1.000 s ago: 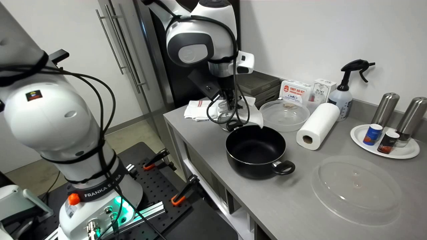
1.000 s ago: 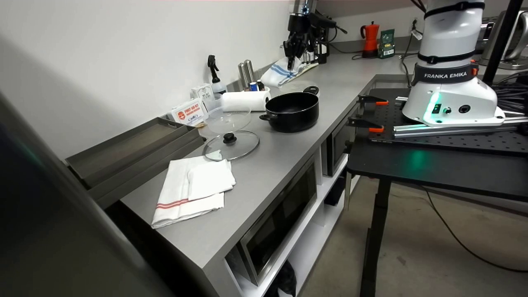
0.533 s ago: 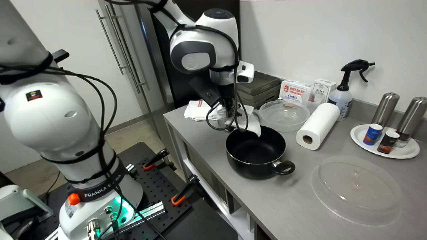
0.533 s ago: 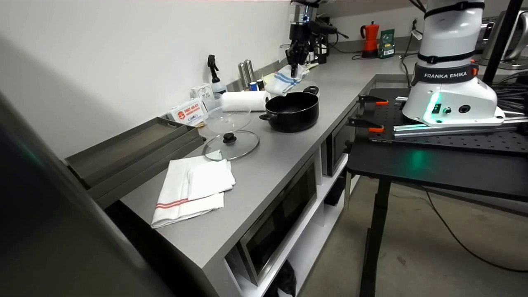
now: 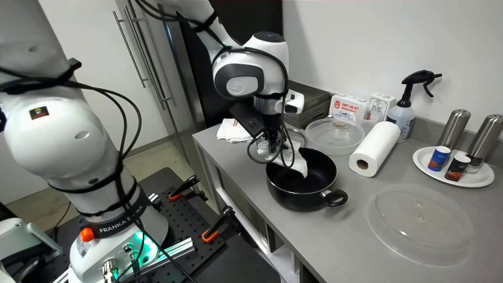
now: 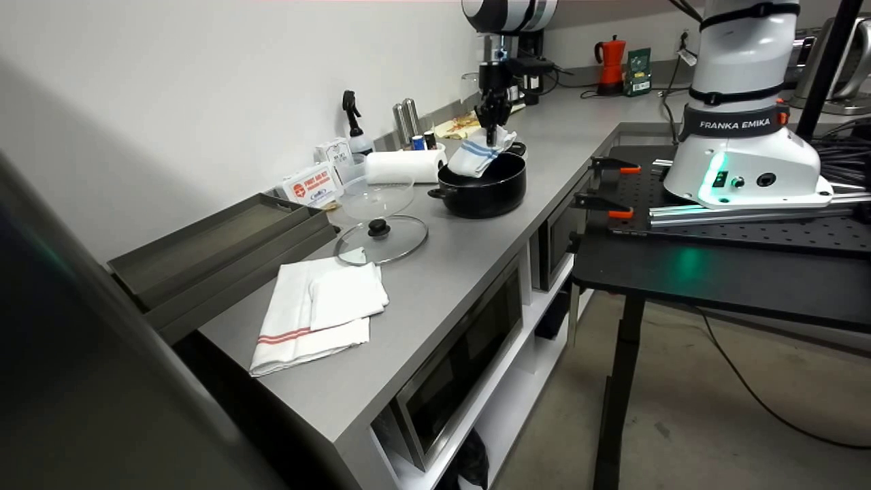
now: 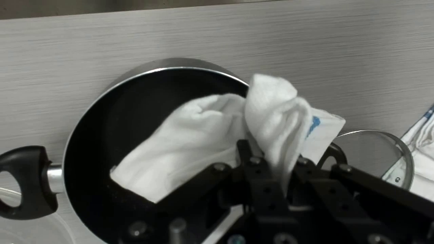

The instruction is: Pick up the towel from the countertop, wipe inside the black pot and put the towel back on the table.

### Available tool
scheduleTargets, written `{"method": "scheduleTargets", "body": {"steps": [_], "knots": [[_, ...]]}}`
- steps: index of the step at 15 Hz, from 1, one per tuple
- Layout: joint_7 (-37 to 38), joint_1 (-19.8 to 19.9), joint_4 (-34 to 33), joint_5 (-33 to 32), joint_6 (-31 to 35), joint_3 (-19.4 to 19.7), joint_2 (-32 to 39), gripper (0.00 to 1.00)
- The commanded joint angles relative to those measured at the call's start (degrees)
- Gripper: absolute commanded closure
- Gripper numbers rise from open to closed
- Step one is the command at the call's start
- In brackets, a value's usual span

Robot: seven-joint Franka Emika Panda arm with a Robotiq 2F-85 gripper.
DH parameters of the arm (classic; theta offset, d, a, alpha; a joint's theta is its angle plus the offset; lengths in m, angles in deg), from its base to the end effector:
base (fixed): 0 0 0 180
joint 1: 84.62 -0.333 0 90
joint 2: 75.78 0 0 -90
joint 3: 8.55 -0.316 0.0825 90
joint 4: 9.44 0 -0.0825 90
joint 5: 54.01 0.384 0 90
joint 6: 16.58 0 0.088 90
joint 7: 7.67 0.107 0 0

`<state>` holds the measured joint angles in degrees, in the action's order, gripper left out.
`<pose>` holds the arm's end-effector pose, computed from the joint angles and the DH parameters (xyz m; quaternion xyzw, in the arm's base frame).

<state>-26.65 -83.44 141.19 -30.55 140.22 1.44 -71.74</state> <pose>0.4212 -0.1000 0.2262 -0.9898 0.1178 -0.0394 0.0698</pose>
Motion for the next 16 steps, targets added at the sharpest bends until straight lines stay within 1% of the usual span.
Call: {"method": "scheduleTargets", "body": {"steps": [1, 4, 8, 16], "knots": [[4.7, 3.3, -4.5, -4.6, -0.3, -1.5, 5.3, 0.97], [7.8, 5.1, -8.0, -7.6, -1.1, -1.7, 9.3, 0.97], [10.6, 6.6, -11.4, -9.9, -1.7, -2.1, 13.7, 0.97], [12.2, 7.9, -16.0, -11.3, -2.5, -4.3, 21.7, 0.97]]}}
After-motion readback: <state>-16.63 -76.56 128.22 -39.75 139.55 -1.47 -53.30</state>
